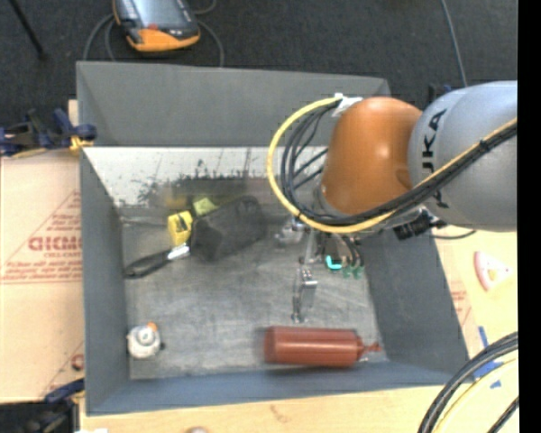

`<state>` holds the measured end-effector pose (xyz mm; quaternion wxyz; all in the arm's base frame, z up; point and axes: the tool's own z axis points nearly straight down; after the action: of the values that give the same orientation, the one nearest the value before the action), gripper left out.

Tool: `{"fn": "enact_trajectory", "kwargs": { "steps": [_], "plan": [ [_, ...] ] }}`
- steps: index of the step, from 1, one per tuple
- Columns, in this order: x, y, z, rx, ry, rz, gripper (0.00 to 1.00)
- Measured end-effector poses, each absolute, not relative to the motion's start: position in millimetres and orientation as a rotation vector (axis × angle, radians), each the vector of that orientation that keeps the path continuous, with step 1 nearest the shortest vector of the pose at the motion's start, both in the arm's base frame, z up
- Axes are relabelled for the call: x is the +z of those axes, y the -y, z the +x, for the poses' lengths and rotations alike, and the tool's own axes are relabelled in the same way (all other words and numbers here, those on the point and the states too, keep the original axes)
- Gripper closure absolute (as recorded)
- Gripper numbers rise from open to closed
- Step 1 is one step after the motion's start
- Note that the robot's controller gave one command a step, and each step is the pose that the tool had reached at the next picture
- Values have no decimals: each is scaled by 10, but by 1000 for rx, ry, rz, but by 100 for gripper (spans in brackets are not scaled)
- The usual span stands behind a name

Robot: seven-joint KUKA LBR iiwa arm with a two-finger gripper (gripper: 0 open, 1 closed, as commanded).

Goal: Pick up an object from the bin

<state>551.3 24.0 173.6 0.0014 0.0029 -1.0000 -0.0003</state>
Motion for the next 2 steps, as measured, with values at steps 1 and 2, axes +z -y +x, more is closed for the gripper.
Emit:
{"fn": "enact_trajectory", "kwargs": {
  "steps": [1,2],
  "plan": [
    [1766,-241,5529,-1,3145,9,0],
    [1639,-234,5435,1,3150,95,0]
  ]
}}
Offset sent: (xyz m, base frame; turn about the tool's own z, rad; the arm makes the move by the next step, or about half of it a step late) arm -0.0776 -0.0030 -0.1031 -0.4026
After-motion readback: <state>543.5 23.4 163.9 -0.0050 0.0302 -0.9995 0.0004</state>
